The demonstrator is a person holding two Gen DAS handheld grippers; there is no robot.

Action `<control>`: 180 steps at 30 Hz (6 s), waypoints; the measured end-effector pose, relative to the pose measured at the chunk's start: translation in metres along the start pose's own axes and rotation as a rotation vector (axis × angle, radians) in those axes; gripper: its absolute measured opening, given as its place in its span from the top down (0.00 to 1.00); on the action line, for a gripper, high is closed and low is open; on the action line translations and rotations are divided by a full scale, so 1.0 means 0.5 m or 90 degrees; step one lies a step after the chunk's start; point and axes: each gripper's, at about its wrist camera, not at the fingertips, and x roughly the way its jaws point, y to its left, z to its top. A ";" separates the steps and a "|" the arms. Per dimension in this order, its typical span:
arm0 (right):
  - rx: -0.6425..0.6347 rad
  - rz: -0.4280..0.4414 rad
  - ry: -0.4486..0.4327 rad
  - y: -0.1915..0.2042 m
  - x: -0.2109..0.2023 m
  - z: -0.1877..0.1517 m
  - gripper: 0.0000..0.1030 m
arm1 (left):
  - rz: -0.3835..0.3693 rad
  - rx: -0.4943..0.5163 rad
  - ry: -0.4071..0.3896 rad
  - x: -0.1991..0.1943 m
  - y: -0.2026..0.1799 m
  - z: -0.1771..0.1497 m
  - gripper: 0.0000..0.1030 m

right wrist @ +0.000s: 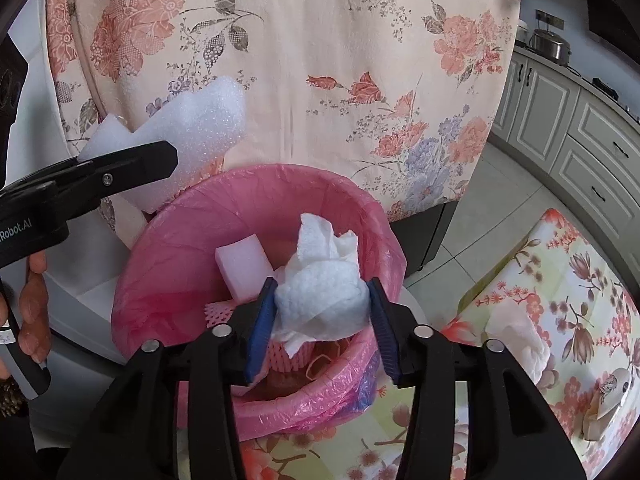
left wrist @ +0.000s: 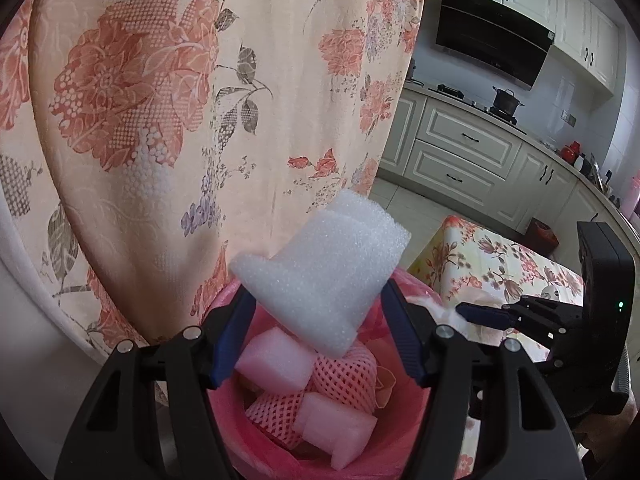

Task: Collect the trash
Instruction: 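Open the left gripper dropping the foam block while the right drops the tissue, then move both open grippers back toward the tissue and paper cup on the table, then grasp the crumpled tissue with the left gripper while the right grasps the printed paper cup, then carry the tissue and paper cup in both grippers over the pink bin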

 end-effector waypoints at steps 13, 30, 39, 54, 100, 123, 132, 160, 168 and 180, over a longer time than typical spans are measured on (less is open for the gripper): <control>0.051 -0.036 -0.014 -0.076 -0.037 -0.025 0.33 | -0.015 0.008 0.031 0.069 -0.031 0.007 0.27; 0.141 -0.095 -0.023 -0.192 -0.126 -0.136 0.30 | -0.017 0.012 0.014 0.029 -0.066 0.002 0.24; 0.185 -0.140 -0.021 -0.248 -0.177 -0.213 0.28 | -0.046 0.033 0.020 0.014 -0.131 -0.013 0.23; 0.273 -0.191 -0.030 -0.344 -0.235 -0.324 0.26 | -0.125 0.092 0.049 0.033 -0.283 -0.046 0.23; 0.320 -0.240 -0.005 -0.559 -0.132 -0.306 0.26 | -0.164 0.104 0.201 0.338 -0.497 -0.118 0.47; 0.302 -0.229 -0.007 -0.512 -0.152 -0.307 0.53 | -0.191 0.111 0.201 0.296 -0.492 -0.126 0.78; 0.298 -0.227 -0.012 -0.479 -0.178 -0.315 0.53 | -0.203 0.110 0.185 0.247 -0.479 -0.127 0.80; 0.240 -0.221 -0.093 -0.340 -0.312 -0.268 0.53 | -0.208 0.089 0.062 0.037 -0.379 -0.062 0.80; 0.214 -0.205 -0.103 -0.302 -0.312 -0.233 0.53 | -0.157 0.055 0.021 -0.017 -0.272 -0.033 0.80; 0.134 -0.144 -0.104 -0.194 -0.258 -0.135 0.53 | -0.083 0.000 -0.015 -0.065 -0.119 -0.013 0.80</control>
